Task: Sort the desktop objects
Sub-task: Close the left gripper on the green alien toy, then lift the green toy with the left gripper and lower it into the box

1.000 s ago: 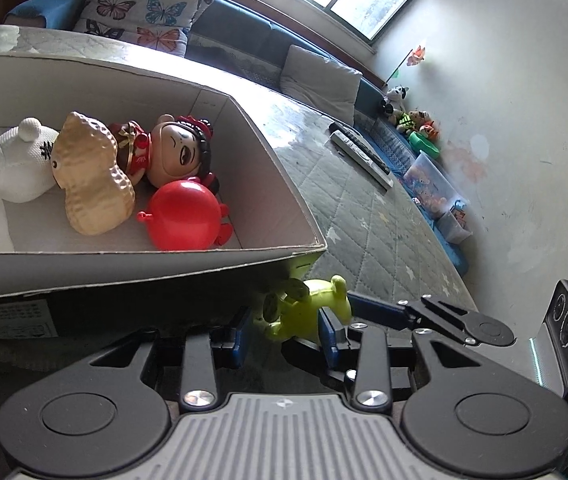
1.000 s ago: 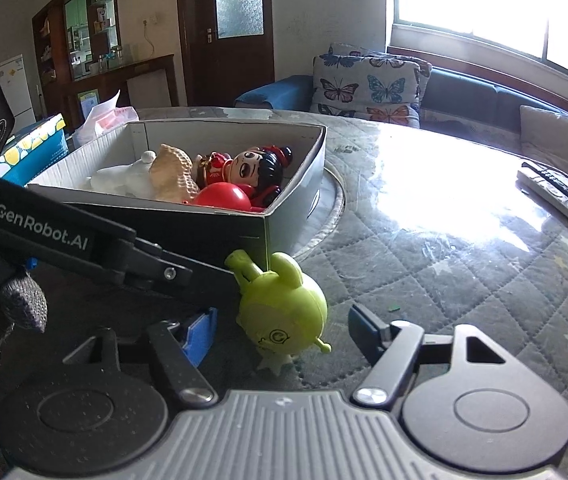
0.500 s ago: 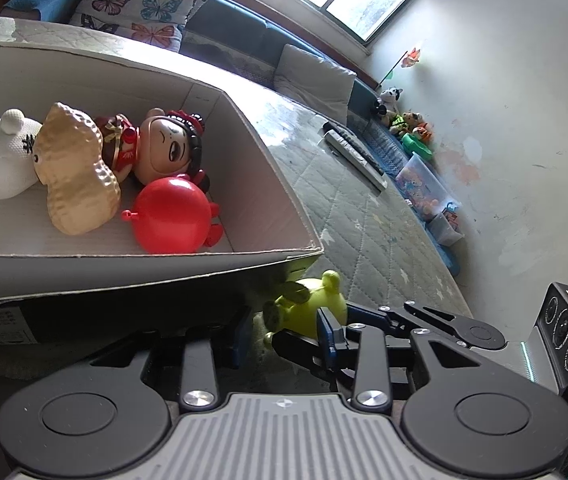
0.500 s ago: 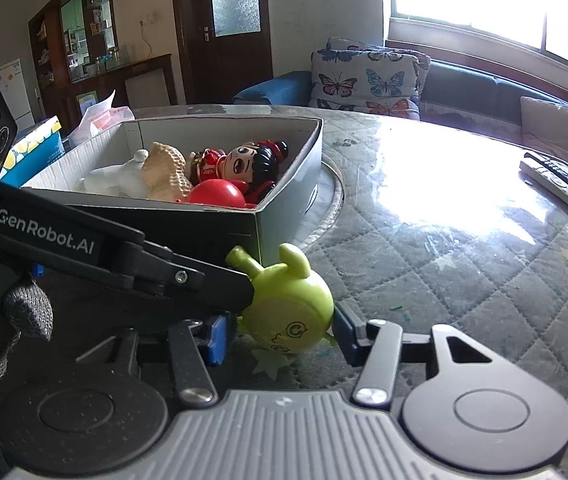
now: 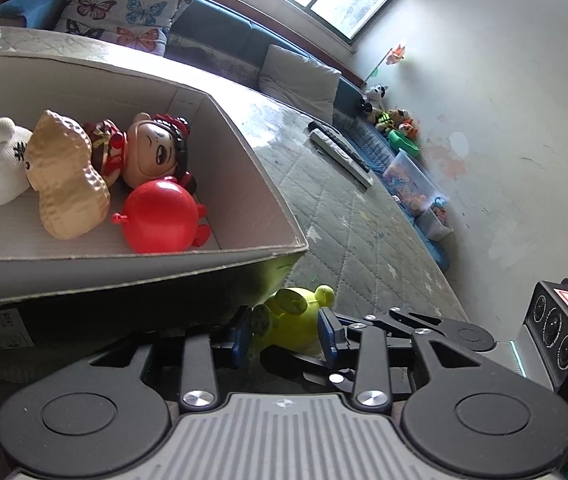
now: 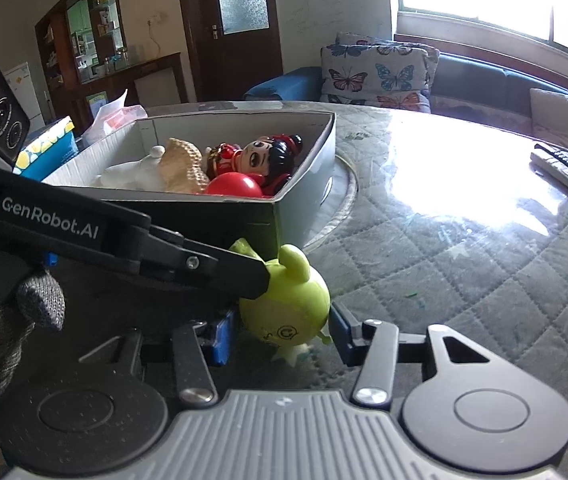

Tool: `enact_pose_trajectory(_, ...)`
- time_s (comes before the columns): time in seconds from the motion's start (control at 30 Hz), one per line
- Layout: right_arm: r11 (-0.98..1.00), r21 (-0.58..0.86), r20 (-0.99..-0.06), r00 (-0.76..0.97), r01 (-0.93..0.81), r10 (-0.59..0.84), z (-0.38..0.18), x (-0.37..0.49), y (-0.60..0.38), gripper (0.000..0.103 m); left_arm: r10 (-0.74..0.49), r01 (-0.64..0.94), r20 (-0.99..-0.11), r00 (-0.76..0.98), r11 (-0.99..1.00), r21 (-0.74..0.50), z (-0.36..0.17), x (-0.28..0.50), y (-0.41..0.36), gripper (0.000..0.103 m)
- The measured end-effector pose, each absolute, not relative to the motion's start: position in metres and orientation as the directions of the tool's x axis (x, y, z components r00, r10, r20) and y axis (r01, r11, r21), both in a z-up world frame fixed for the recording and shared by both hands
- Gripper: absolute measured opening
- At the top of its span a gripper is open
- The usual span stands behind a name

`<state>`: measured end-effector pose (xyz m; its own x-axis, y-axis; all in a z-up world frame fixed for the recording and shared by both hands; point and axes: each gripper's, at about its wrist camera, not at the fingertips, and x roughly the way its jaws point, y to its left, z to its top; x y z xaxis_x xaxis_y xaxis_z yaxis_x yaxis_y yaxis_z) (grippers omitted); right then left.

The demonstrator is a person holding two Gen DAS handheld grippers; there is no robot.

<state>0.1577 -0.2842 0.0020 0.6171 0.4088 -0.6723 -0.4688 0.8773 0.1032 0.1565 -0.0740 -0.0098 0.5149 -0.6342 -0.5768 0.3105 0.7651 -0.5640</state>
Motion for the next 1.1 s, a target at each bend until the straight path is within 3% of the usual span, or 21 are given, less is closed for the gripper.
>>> enact_pose_trajectory(0.33,0.876,0.108,-0.646,0.636,-0.471,0.422,0.018,0.136,-0.278,0.049,-0.648,0.366,-0.565,0.511,0.759,-0.539,0.003,0.132,-0.071,0.036)
enact_pose_trajectory(0.67,0.852,0.05,-0.568,0.687,-0.52,0.453,0.066,0.134,-0.251,0.049,-0.619,0.41,-0.518,0.591,0.783,-0.468,0.054,0.123,-0.047,0.036)
enact_pose_trajectory(0.9,0.817,0.072,-0.562,0.653,-0.573,0.508,0.076,0.169,-0.215,0.049,-0.55,0.339,-0.533,0.643,0.828,-0.446,0.07,0.145,-0.011,0.036)
enact_pose_trajectory(1.1,0.78,0.152,-0.615,0.56,-0.607,0.556,0.066,0.203,-0.179,0.049,-0.481,0.25,-0.592,0.647,0.867,-0.431,0.065,0.161,0.023,0.036)
